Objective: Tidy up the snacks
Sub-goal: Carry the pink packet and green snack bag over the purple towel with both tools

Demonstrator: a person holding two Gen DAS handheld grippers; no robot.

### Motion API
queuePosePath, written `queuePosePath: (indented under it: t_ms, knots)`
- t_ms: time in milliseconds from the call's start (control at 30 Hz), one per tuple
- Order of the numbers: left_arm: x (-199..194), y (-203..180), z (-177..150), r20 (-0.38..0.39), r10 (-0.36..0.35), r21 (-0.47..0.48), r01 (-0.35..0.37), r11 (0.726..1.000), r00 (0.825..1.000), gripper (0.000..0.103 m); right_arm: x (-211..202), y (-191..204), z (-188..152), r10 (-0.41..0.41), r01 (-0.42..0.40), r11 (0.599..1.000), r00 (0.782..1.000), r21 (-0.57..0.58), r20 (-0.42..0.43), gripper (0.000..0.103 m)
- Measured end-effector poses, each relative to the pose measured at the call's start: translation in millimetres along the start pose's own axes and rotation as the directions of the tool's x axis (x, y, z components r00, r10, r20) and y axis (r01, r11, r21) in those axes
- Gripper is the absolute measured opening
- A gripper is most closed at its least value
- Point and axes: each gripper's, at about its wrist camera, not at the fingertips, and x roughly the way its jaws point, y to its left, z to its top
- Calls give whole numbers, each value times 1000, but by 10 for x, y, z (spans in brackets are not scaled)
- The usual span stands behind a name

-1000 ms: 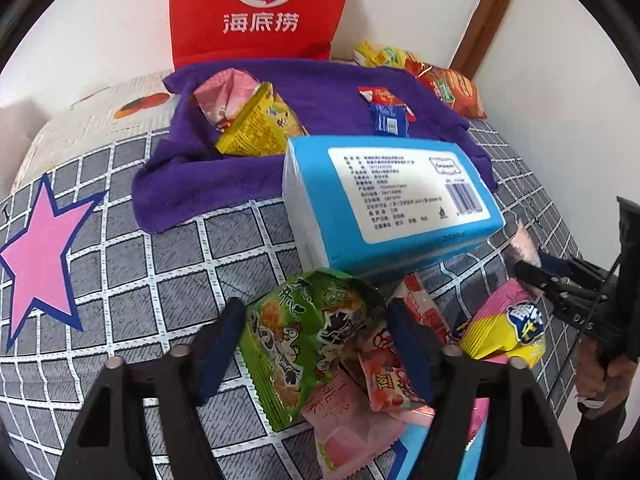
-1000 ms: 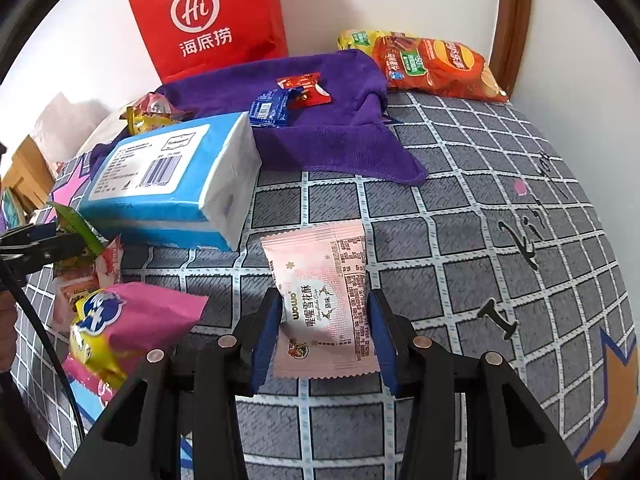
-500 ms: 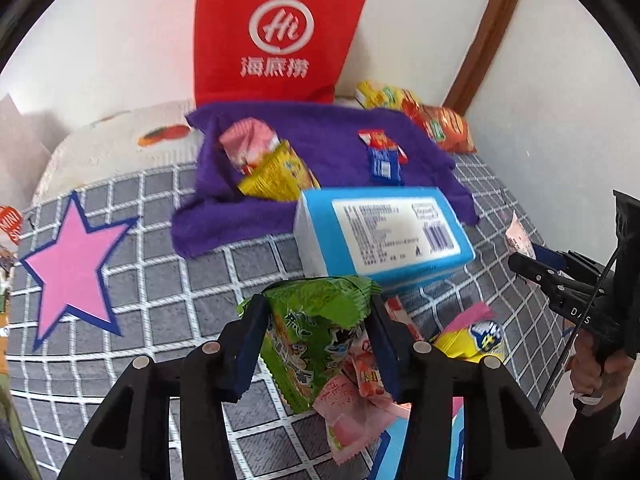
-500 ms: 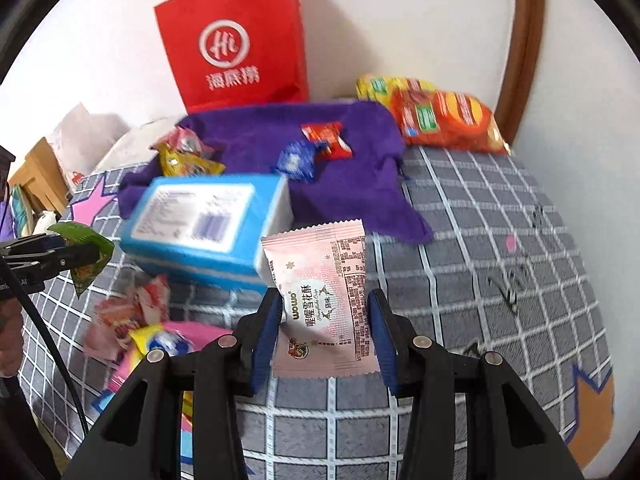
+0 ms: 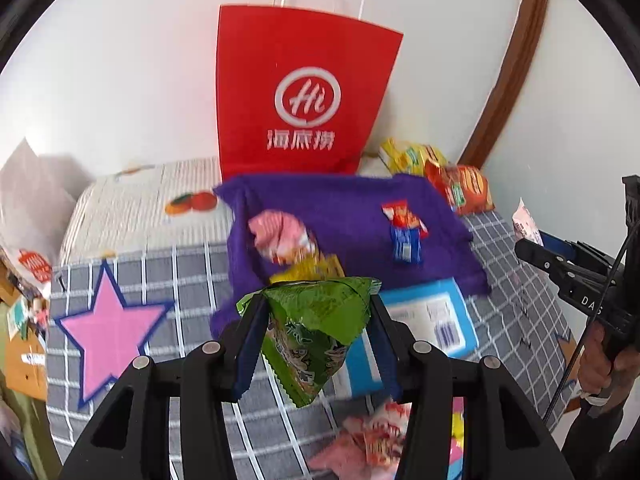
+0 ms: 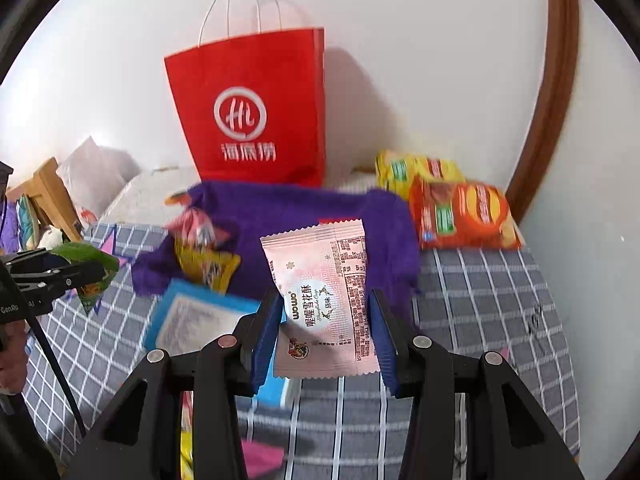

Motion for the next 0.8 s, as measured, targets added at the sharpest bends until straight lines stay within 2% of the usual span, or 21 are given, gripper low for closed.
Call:
queuePosePath:
  t_ms: [200, 367, 600, 800]
  knots:
    - [98, 7, 300, 20, 5, -6, -5, 1000, 1000, 47, 141, -3, 416, 26, -26, 1000, 999, -15, 26, 44]
    - [255, 33, 518, 28, 2, -25, -1, 1000, 1000, 47, 337, 80, 617, 45, -44, 998, 999, -52, 27, 44]
    - [427, 9, 725, 28, -30, -35, 31, 999, 999, 47, 685, 101, 627, 56, -58, 996, 998, -66, -28, 44]
    - [619, -7, 825, 27, 4, -23, -3, 1000, 1000, 47, 875, 20, 682, 41, -43, 997, 998, -59, -46, 44]
